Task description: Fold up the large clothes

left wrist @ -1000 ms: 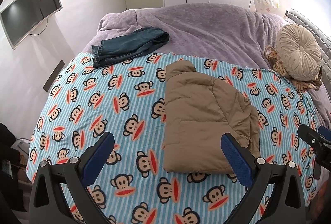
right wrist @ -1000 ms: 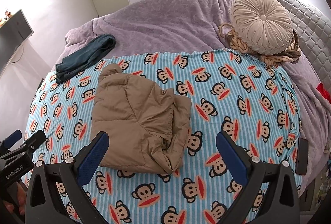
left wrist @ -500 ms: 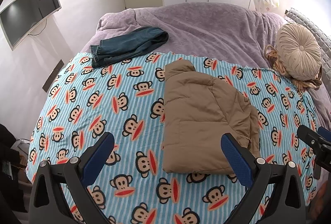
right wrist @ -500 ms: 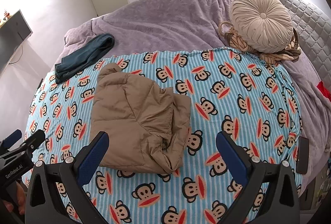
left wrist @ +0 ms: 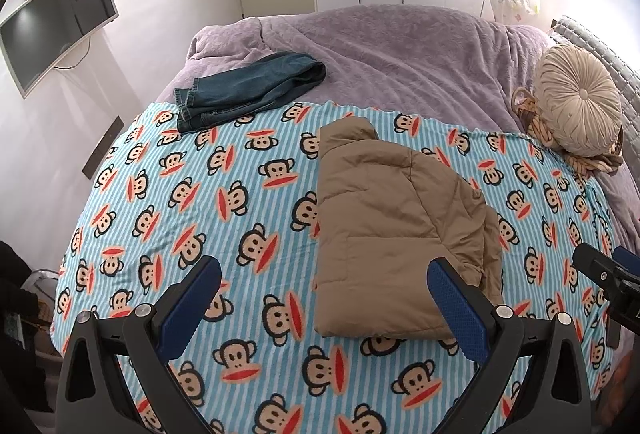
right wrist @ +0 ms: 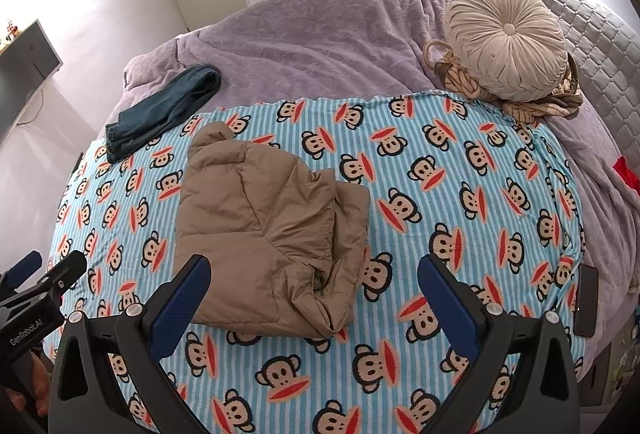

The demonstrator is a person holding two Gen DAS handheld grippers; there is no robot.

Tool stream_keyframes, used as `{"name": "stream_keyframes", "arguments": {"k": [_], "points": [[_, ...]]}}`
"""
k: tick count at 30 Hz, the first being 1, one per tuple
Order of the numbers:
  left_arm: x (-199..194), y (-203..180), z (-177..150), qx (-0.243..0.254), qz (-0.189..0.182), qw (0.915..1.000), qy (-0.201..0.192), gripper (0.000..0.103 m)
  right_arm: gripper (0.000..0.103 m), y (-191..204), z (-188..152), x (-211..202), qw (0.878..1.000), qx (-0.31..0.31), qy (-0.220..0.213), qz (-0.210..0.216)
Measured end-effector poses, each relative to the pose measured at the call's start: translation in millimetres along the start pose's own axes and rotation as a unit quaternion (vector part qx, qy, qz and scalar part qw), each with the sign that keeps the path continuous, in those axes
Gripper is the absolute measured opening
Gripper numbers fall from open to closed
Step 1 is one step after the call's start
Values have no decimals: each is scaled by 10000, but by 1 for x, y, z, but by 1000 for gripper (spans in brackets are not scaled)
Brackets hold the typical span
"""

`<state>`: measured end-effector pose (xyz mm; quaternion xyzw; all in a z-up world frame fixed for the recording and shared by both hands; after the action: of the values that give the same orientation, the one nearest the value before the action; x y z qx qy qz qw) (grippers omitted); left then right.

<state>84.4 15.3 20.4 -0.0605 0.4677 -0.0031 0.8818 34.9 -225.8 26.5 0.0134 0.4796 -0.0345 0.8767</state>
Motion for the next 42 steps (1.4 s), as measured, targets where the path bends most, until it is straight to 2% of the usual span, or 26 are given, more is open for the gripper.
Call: {"name": "stream_keyframes", "arguments": {"k": [42], "points": [[-2,-1,4,16,-14,10000,-4,103,103,1,1,-1,10000,-17,-1,7]]}}
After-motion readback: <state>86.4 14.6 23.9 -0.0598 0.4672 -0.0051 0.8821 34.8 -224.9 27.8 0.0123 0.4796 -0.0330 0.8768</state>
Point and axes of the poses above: each gripper's, at about its wrist camera, not at the fingertips, and x roughly the way its jaws point, y to its left, z to its top, the point moved 8 cm from there along x, roughly the way its jaws point, and after that the axes turned 11 degrees about -x, right-handed, at the moved point
